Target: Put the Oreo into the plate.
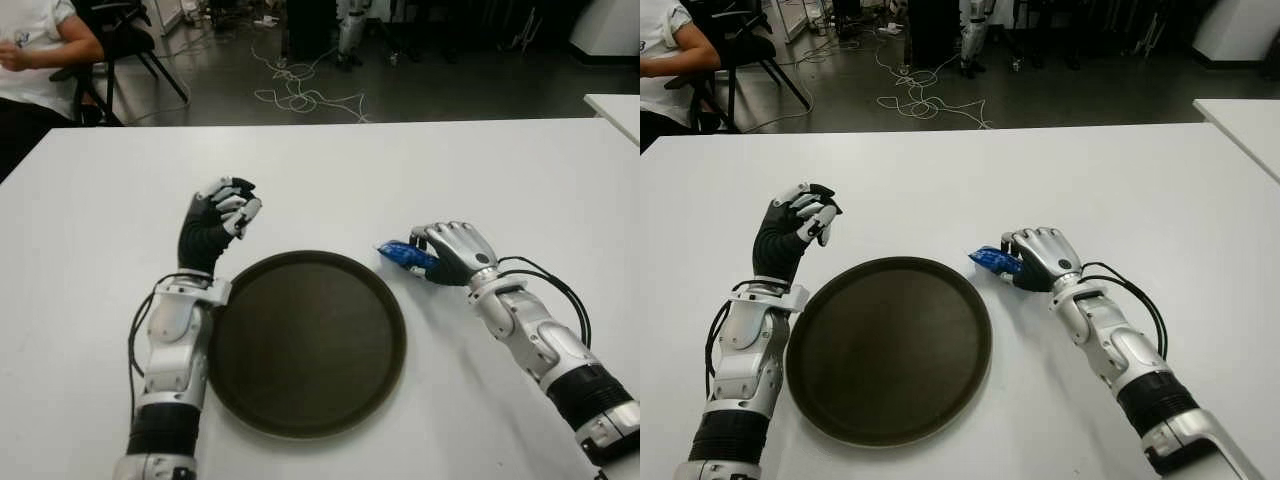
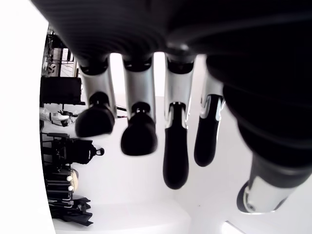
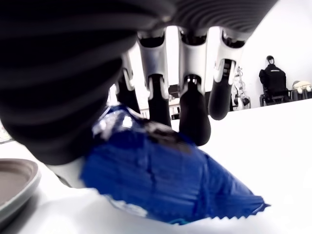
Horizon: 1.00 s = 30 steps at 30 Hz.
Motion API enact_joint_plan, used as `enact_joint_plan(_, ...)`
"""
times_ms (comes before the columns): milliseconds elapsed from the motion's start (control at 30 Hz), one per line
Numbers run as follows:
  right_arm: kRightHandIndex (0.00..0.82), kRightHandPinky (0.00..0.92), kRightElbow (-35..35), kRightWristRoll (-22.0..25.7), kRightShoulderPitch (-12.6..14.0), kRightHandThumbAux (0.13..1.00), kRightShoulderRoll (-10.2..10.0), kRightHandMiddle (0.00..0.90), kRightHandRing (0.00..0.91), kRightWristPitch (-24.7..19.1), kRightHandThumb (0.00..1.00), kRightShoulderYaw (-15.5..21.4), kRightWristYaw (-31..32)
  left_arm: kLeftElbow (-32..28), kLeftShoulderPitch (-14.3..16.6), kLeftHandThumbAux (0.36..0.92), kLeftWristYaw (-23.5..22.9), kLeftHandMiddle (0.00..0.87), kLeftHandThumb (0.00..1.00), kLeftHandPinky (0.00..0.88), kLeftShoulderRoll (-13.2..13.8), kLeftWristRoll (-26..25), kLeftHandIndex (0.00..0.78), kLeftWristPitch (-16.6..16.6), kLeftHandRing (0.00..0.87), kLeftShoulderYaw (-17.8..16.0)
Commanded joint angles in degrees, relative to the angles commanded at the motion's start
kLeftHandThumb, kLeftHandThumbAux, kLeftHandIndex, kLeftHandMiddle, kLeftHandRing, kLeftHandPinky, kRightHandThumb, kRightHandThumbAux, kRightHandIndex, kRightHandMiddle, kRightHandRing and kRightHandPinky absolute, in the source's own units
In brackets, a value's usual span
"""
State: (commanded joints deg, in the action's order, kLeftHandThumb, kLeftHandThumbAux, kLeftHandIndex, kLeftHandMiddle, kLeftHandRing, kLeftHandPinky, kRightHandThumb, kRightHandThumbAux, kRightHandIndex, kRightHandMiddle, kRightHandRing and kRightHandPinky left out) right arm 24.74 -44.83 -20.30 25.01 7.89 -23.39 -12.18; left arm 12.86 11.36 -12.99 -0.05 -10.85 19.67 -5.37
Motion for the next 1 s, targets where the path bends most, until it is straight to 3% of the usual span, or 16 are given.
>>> enact_joint_plan(400,0.413,0.68,-3.58,-0.11,-0.22,0.737,0.4,0.625,0.684,-0.86,0.695,1.05,-1.33,1.08,0.37,0.656,-0.19,0.547,0.858,0.807,-0.14,-0.82,0.428,0.34,0.77,-0.43)
enact_joint_plan(633,0.416,0.721,-10.23,1.28,-0.24,0.736,1.36,0.673,0.714,3.63,0.695,4.28,-4.15,1.98,0.69,0.657,-0.09,0.551,0.856,0.809,-0.03,-0.67,0.422,1.08,0.776,-0.58)
enact_joint_plan(1000,0.421,0.749,-15.07,0.41,-2.21,0.734,-1.94,0.711,0.74,7.59,0.693,4.8,-5.97,2.48,0.95,0.657,0.4,0.556,0.856,0.809,0.01,-0.62,0.424,0.77,0.78,-0.81)
